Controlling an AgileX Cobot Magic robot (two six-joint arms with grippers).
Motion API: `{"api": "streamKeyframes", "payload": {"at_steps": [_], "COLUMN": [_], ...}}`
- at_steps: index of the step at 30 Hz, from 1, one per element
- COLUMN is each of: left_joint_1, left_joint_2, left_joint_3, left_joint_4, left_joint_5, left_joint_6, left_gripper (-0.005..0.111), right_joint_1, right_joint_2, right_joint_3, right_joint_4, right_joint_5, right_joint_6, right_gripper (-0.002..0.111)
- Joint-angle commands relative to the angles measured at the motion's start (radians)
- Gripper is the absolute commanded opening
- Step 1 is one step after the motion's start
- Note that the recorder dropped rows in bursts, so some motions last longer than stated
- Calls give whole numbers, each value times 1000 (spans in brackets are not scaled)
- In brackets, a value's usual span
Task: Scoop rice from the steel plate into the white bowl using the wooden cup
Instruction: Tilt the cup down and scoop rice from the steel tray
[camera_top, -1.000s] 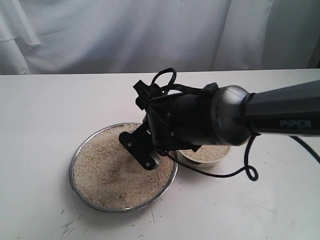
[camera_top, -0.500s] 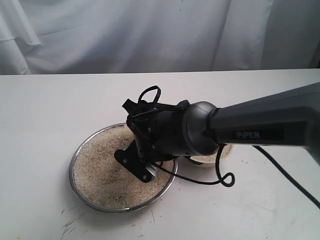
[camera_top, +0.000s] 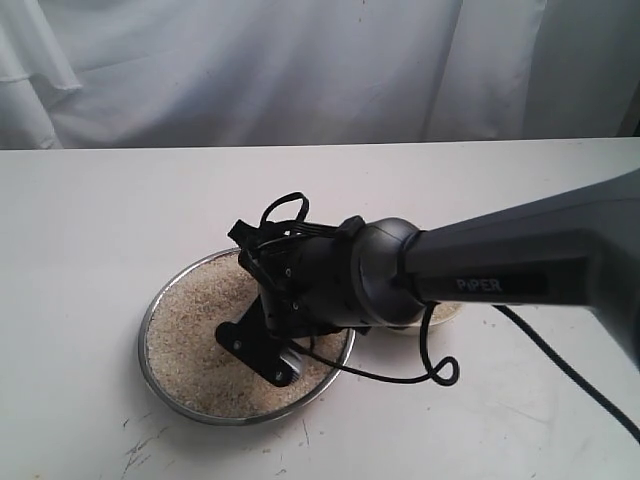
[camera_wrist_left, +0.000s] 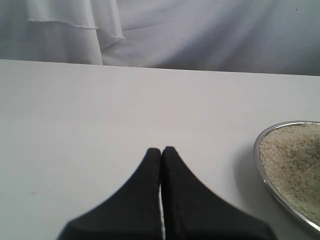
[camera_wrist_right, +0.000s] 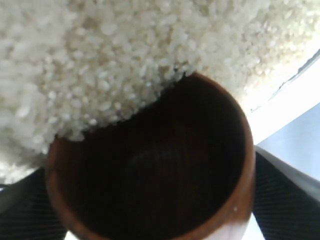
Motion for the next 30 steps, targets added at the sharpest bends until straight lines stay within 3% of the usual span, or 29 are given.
{"api": "streamKeyframes", "payload": {"at_steps": [1, 7, 18, 30], "left_joint_1": [-3, -3, -3, -3], "left_joint_2": [-4, -4, -4, -4], "left_joint_3": [5, 5, 5, 5], "left_joint_4": [1, 1, 1, 1], "left_joint_5": [-14, -14, -14, -14], "left_joint_6": [0, 0, 0, 0], "left_gripper": [0, 0, 0, 0], "right_joint_1": [19, 33, 26, -39], "right_joint_2": [14, 16, 16, 16], "right_joint_3": [-1, -1, -1, -1], "right_joint_4": [78, 148, 469, 691], "right_joint_5": [-55, -77, -174, -228], "right_joint_6": [-35, -89, -277, -282], "right_gripper": [0, 0, 0, 0]}}
